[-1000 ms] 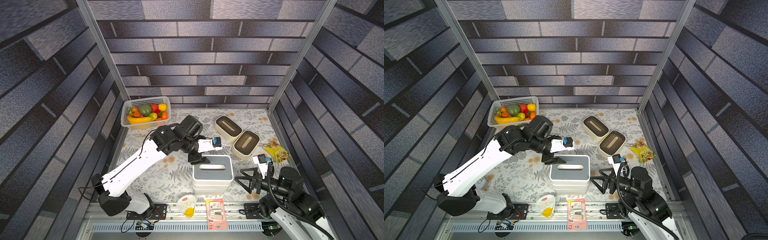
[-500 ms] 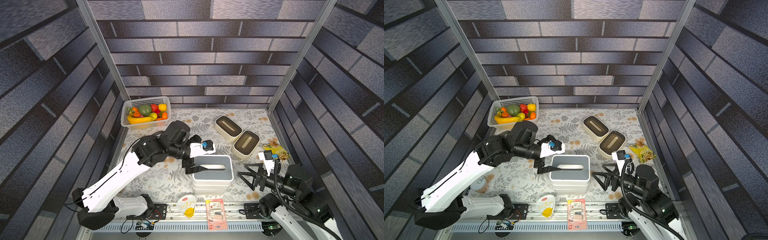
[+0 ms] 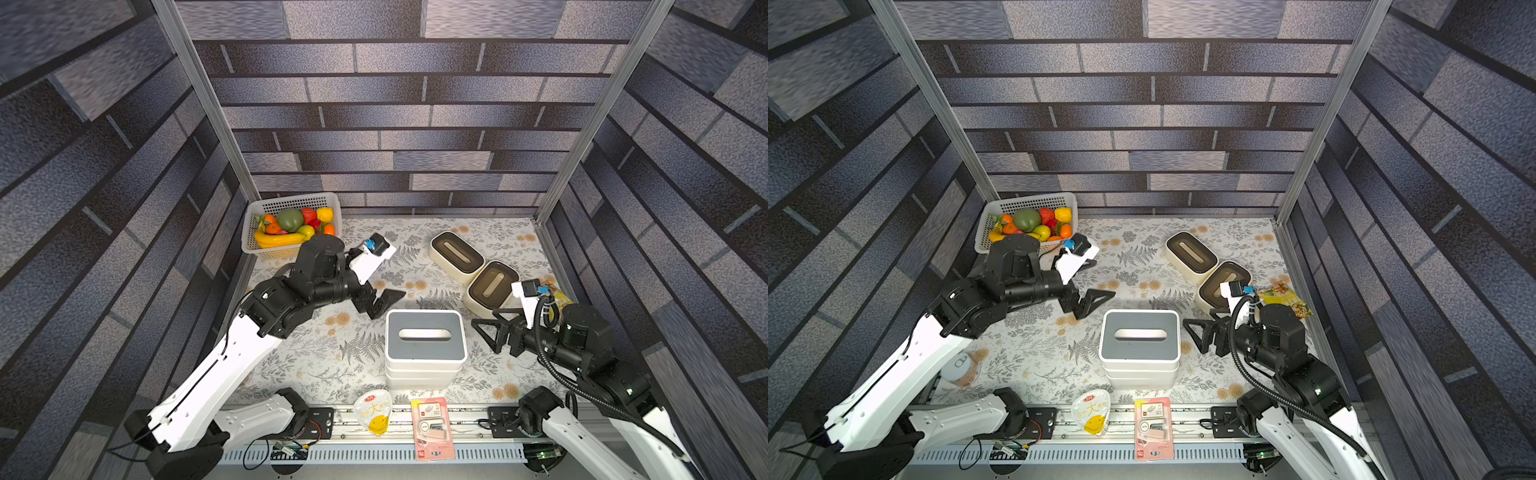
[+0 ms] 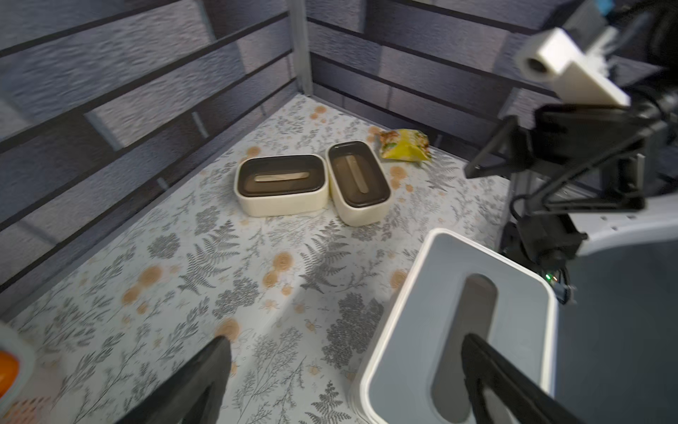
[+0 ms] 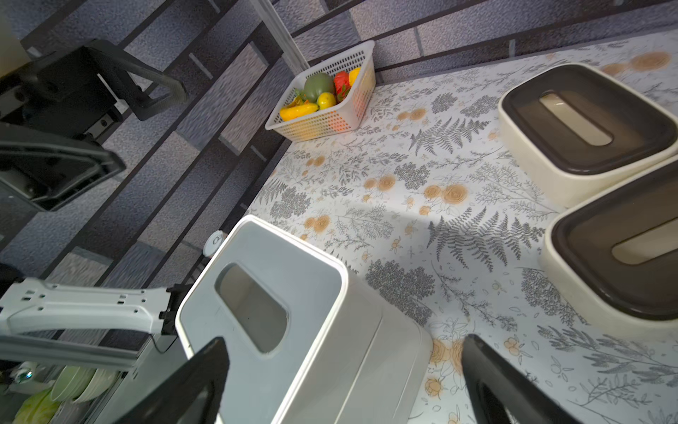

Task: Stack the tissue boxes
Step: Pick up the tissue box from the center of the board.

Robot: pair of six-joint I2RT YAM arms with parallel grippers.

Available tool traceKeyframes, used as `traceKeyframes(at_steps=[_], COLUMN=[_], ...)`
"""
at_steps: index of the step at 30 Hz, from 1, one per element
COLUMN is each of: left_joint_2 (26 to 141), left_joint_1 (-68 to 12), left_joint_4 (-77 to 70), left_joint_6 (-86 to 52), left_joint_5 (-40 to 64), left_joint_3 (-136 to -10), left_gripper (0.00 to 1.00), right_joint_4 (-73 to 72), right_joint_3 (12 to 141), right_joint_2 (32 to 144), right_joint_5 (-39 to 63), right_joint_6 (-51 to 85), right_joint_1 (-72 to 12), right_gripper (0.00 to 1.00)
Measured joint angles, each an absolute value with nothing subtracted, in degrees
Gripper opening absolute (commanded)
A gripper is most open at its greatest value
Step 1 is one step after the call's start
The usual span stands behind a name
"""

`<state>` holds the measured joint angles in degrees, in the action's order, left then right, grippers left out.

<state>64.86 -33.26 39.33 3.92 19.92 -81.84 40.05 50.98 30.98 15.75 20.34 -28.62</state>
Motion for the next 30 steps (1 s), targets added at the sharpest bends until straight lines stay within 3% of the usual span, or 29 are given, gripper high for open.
traceKeyframes(at_steps=[4, 7, 12, 17, 30], left_joint_2=[74.3, 81.0, 86.0, 86.0, 86.4], left_joint_1=[-18.8, -14.9, -15.1, -15.3, -17.0], left_joint_4=[37.2, 37.3, 37.8, 36.9, 33.7], left_joint_6=[-10.2, -16.0, -21.3, -23.6, -22.6], left_joint_5=[24.9, 26.7, 26.1, 23.6, 23.3], left_joint_3=[-85.8, -85.7, -81.4, -77.9, -77.3], left_gripper=[1.00, 1.00, 1.00, 1.00, 1.00], right_joint_4=[39.5, 39.1, 36.6, 32.1, 26.6], right_joint_3=[58.3, 63.1, 66.9, 67.3, 85.2], right_joint_2=[41.4, 49.0, 61.7, 71.9, 105.0], right_joint_5=[9.9, 4.7, -2.1, -2.5, 0.4], right_joint_6=[16.0, 12.4, 7.5, 4.9, -7.1], right_joint_1=[-28.6, -28.6, -27.5, -22.4, -16.9], right_gripper=[1.00, 1.00, 1.00, 0.99, 0.79])
